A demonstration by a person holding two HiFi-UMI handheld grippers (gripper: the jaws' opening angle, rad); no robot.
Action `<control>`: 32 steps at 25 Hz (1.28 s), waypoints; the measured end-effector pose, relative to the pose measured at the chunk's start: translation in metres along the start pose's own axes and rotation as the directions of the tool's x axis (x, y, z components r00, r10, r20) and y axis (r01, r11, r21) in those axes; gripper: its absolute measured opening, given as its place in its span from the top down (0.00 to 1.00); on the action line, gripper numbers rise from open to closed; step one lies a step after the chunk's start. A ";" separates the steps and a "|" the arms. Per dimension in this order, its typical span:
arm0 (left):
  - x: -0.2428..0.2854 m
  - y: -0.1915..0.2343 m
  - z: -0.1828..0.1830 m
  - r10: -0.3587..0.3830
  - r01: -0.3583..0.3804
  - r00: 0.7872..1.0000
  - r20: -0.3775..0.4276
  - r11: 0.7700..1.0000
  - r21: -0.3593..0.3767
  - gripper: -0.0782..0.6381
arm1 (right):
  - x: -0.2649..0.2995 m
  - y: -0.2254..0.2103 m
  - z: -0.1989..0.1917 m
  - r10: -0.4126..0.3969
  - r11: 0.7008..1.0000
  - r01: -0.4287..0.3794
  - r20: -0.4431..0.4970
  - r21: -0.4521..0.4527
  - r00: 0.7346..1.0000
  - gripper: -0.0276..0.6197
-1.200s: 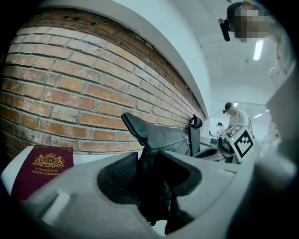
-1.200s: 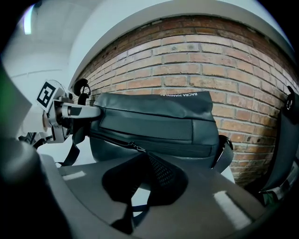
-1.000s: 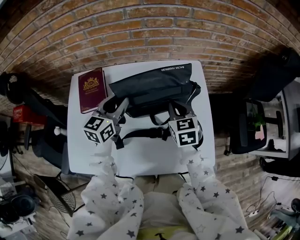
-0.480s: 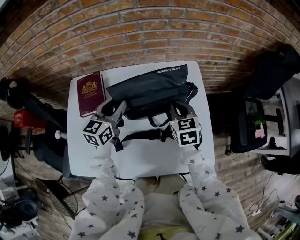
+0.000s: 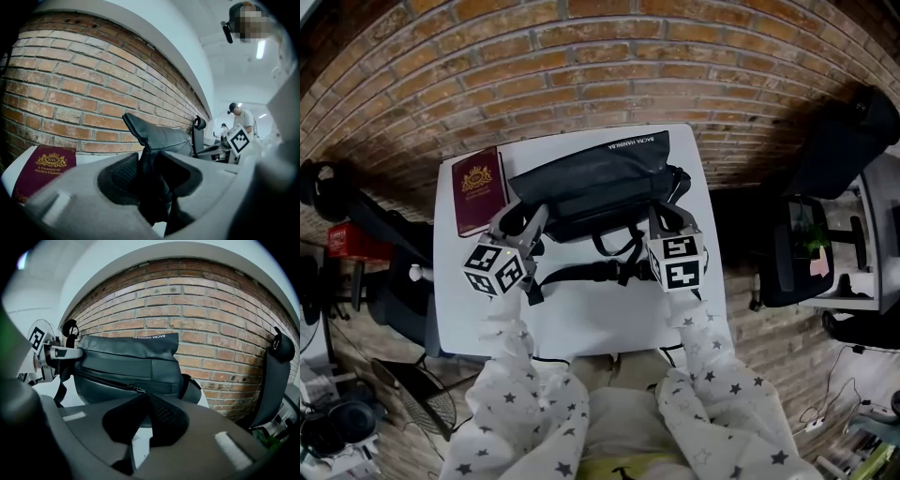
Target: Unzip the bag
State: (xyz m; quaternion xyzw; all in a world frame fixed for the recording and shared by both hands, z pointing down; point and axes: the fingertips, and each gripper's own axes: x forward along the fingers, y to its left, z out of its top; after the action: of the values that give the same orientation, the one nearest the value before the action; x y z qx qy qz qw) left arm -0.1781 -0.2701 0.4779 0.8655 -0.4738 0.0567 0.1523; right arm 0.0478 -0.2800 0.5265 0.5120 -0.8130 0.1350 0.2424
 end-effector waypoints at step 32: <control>-0.001 0.001 0.000 0.046 -0.046 0.999 0.002 0.999 -0.001 0.69 | -0.007 -0.049 -0.004 -0.079 0.996 0.079 0.000 0.040 0.997 0.94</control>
State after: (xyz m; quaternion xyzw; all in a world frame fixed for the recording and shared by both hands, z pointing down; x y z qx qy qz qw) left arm -0.1790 -0.2697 0.4780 0.8542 -0.4940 0.0590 0.1511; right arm 0.0954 -0.2943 0.5245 0.5484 -0.7894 0.1413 0.2367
